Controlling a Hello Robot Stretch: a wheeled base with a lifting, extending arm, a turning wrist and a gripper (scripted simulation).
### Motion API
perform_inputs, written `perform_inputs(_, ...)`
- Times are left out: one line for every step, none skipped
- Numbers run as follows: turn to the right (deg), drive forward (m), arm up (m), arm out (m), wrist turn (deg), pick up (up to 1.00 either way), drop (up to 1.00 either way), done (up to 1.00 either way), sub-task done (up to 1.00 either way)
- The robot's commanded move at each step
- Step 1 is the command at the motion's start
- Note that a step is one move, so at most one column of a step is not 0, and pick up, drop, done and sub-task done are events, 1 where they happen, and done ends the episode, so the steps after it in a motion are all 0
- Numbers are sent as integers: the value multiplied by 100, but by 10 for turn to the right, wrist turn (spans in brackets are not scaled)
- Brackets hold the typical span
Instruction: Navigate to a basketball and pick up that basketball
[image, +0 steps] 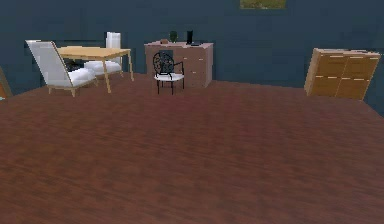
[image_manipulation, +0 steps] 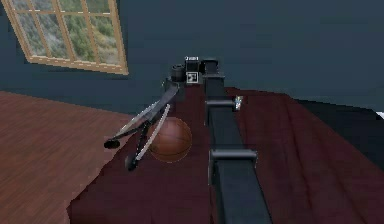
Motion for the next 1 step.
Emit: perform_inputs(0,0,0,0,450,0,0,0,0)
